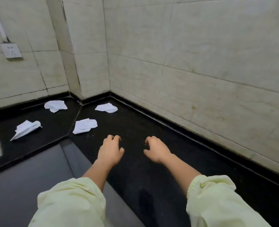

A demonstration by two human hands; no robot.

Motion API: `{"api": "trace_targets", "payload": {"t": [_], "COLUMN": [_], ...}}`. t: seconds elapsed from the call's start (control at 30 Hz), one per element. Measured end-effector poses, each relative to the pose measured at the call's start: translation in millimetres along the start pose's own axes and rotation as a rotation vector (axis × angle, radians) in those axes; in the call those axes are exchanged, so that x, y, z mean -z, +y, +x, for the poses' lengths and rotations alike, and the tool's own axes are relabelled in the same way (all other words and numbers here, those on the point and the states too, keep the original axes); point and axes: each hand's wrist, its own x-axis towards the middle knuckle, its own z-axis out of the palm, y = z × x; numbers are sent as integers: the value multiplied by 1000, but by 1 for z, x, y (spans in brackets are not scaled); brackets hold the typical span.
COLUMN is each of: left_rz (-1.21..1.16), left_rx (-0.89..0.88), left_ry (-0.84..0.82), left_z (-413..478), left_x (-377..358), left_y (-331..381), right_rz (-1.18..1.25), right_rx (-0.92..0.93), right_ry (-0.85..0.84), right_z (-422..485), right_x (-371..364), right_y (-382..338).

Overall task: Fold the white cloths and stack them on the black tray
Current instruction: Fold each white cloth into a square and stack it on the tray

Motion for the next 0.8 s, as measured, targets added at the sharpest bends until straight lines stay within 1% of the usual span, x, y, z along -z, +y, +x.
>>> {"api": "trace_targets", "payload": {"t": [0.1,0.37,0.57,0.67,0.8], "left_rz": [6,81,46,67,95], "left_rx": [53,180,269,265,208], "left_ry": [21,-41,-92,-136,-188], "left_z": [38,120,164,191,229], "left_x": [2,6,0,-2,-1], "left_y": [-47,-157,-229,-264,-305], "right_rz": [11,37,42,68,107], "right_rx": [39,113,115,94,44], "right_ry": [-30,-141,-227,-244,-261], "right_z": [54,178,238,268,306], "right_x": [-22,-75,-109,-127,-154], "right_y": [-30,-102,-139,-154,-173]}}
